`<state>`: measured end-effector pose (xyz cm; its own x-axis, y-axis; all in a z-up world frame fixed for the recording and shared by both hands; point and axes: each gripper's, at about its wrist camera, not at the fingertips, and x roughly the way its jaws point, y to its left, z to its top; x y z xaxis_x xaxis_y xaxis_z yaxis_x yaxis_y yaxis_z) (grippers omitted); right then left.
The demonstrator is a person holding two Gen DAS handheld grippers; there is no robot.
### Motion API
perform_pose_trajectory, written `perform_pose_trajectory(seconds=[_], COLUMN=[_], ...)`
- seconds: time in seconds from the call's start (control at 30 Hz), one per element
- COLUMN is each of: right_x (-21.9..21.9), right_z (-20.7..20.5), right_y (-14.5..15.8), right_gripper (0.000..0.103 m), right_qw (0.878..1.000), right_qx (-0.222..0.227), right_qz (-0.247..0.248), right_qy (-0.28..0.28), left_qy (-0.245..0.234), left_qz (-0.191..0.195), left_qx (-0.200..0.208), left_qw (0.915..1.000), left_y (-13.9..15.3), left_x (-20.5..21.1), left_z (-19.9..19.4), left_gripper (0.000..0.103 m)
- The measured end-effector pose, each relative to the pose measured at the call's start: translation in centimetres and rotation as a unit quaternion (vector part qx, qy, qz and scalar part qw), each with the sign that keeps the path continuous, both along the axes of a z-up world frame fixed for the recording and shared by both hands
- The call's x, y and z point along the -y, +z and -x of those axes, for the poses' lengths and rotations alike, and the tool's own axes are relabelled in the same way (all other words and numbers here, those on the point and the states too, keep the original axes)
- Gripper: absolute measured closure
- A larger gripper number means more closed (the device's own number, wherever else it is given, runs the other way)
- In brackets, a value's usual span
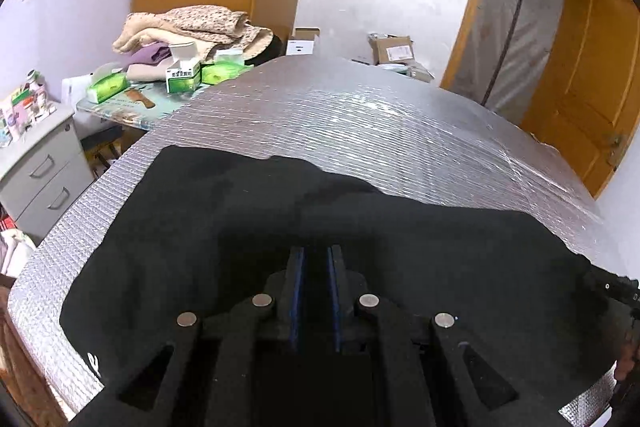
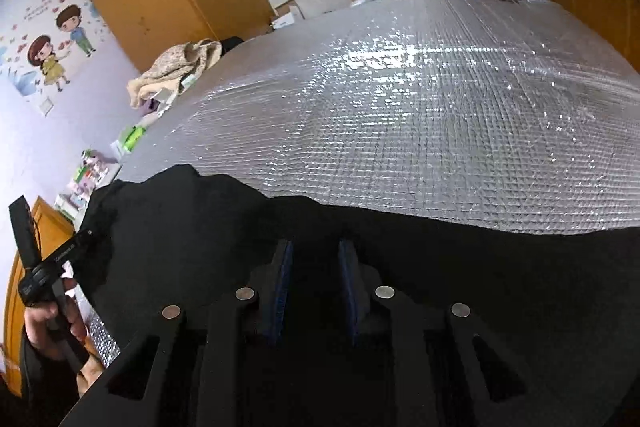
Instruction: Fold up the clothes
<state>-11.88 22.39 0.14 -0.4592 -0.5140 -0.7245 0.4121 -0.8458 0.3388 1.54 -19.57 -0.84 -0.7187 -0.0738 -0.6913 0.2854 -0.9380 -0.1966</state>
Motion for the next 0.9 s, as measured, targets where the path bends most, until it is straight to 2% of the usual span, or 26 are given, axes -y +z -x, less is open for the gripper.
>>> perform_pose_trajectory(seconds=[0.1,0.37,0.53,0.63,0.7,0.77,0.9], right_x=[0.6,2.9,4.8,5.1,4.4,2.8,-1.8], right_z=[0.2,1.8,2.8,2.7,2.3,1.2,-1.1], right_y=[0.0,0.1,0.1,0.5,1.0,1.7,2.6], right_gripper=[0.08,0.079,0.078,0.078,0.078,0.078,0.078], right_qw=[1.0,0.999,0.998,0.998,0.999,1.0,0.999], right_qx=[-0.004,-0.014,-0.023,-0.017,-0.009,-0.021,-0.045], right_qz=[-0.018,-0.051,-0.061,-0.055,-0.029,-0.017,-0.014], right_qy=[0.0,-0.01,-0.01,0.008,0.015,0.008,-0.02], left_qy=[-0.003,-0.025,-0.029,-0.026,-0.02,-0.013,-0.019], left_qz=[-0.007,0.022,0.022,0.04,0.053,0.061,0.046], left_qx=[0.007,0.032,0.038,0.046,0.05,0.048,0.02], left_qw=[0.9999,0.9989,0.9986,0.9978,0.9971,0.9969,0.9985], left_y=[-0.4,-0.2,-0.1,-0.1,0.1,0.5,1.5], left_x=[0.5,1.3,3.2,3.7,3.9,3.6,2.1], left_z=[0.7,4.1,6.0,6.9,7.1,6.6,4.1], left_gripper=[0.092,0.092,0.094,0.094,0.094,0.094,0.094])
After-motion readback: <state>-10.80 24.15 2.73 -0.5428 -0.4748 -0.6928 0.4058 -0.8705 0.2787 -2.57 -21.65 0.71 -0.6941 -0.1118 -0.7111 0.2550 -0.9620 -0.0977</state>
